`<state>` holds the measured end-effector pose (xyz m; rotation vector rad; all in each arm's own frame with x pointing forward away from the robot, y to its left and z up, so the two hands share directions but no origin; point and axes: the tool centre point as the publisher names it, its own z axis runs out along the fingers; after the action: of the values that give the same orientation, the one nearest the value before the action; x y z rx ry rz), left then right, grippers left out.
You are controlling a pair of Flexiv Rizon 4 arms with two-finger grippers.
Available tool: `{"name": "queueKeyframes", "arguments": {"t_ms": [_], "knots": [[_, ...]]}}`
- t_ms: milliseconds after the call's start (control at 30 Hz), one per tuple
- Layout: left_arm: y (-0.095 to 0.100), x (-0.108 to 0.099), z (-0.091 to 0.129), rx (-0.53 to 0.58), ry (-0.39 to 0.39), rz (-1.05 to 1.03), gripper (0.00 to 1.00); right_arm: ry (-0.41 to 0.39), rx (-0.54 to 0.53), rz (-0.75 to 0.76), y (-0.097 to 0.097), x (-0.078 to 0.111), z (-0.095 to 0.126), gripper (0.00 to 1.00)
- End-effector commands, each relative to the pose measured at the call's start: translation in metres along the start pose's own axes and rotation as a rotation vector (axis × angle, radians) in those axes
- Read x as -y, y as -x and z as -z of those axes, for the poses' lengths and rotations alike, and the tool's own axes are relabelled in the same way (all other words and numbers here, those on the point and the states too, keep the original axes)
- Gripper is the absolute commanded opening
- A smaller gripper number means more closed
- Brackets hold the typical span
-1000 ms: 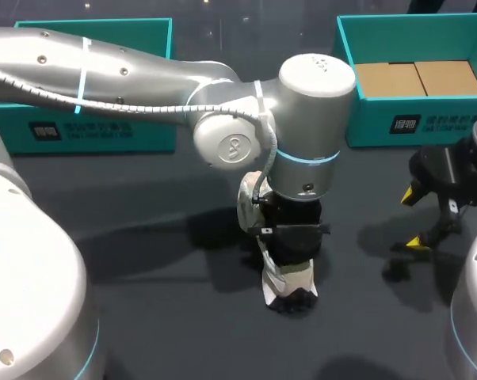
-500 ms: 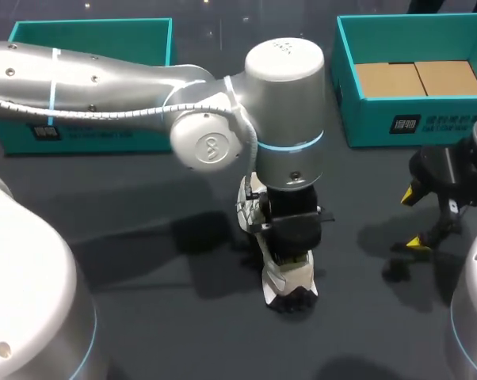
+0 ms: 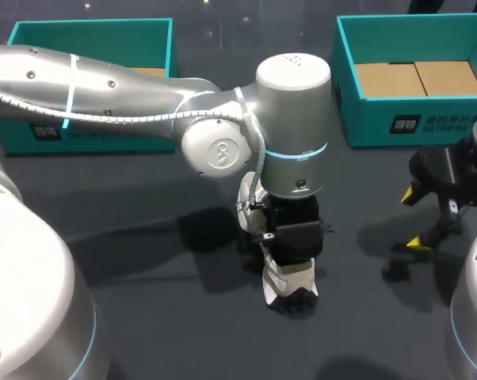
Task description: Take the shoe out of the shoebox, open the shoe tongue, remove and reinsert the insole, then place the shoe into the shoebox
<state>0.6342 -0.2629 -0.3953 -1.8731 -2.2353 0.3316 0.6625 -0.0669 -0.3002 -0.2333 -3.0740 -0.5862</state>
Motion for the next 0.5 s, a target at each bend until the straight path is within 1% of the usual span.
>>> {"name": "queueKeyframes", "arguments": {"t_ms": [33,133,233,367,500], "knots": [[-0.007,-0.016,-0.003,0.023,0.050,0.027,0.00,-0.003,0.004,-0.001,-0.002,0.000,0.000,1.00],[-0.014,-0.018,0.010,0.056,0.082,0.042,0.00,-0.003,0.004,-0.001,-0.002,0.000,0.000,1.00],[-0.018,-0.012,0.027,0.081,0.111,0.027,0.00,-0.003,0.004,-0.001,-0.002,0.000,0.000,1.00],[-0.015,-0.002,0.041,0.052,0.124,-0.011,0.00,-0.003,0.004,-0.001,-0.002,0.000,0.000,1.00],[-0.008,0.008,0.048,0.050,0.192,-0.028,0.00,-0.003,0.004,-0.001,-0.002,0.000,0.000,1.00]]}}
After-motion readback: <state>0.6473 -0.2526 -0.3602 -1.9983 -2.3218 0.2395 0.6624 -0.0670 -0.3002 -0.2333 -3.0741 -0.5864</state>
